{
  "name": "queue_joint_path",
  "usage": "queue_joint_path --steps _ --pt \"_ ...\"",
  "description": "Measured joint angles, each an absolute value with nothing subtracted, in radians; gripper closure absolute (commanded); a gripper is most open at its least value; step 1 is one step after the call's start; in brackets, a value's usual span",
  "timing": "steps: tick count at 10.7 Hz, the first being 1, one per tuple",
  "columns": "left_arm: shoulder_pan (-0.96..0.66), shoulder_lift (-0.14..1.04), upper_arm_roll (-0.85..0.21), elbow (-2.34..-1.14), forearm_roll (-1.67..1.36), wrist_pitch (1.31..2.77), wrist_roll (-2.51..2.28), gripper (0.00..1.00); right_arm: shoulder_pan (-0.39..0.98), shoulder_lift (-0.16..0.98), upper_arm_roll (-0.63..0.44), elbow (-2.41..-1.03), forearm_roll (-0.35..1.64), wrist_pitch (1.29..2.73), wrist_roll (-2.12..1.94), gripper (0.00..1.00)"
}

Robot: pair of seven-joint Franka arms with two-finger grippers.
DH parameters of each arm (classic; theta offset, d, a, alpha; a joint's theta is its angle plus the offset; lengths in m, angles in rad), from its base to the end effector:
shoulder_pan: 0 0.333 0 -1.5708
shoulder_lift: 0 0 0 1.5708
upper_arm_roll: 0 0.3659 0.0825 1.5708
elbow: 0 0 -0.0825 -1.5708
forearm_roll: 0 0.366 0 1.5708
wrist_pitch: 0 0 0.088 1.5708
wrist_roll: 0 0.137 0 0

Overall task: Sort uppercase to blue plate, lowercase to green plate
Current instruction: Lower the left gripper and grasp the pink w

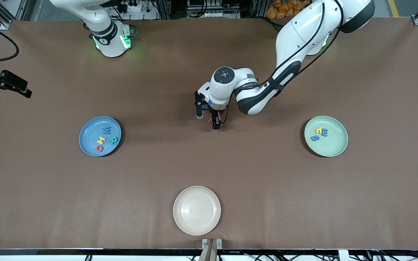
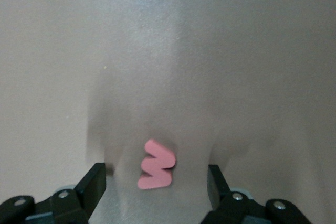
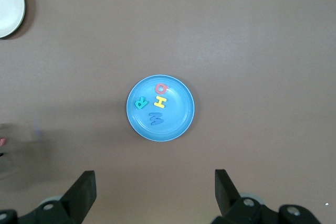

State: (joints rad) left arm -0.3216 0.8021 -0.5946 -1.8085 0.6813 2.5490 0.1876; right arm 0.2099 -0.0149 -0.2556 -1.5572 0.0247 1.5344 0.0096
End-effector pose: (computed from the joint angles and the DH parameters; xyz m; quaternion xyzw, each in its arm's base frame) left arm 0.4461 -0.5099 0.1875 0.7343 -0.6750 0.0664 0.0268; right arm 0.5272 -0.0218 0.6551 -0.9995 0.0272 0.0039 0.0143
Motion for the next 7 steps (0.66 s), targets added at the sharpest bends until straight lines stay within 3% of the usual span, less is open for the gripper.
queue_joint_path --steps 1,4,7 --pt "-0.325 0.807 -0.595 -1.804 0.681 2.549 0.188 0.30 0.210 -0.015 -0.256 -1.557 0.025 1.534 0.010 0.00" --pt "-0.333 0.809 -0.592 -1.794 0.681 2.549 0.188 0.65 0.210 -0.014 -0.256 -1.557 0.024 1.534 0.010 0.00" --pt "-0.339 0.809 -0.590 -1.783 0.681 2.549 0.188 0.76 0.207 -0.014 -0.259 -1.557 0.023 1.534 0.010 0.00"
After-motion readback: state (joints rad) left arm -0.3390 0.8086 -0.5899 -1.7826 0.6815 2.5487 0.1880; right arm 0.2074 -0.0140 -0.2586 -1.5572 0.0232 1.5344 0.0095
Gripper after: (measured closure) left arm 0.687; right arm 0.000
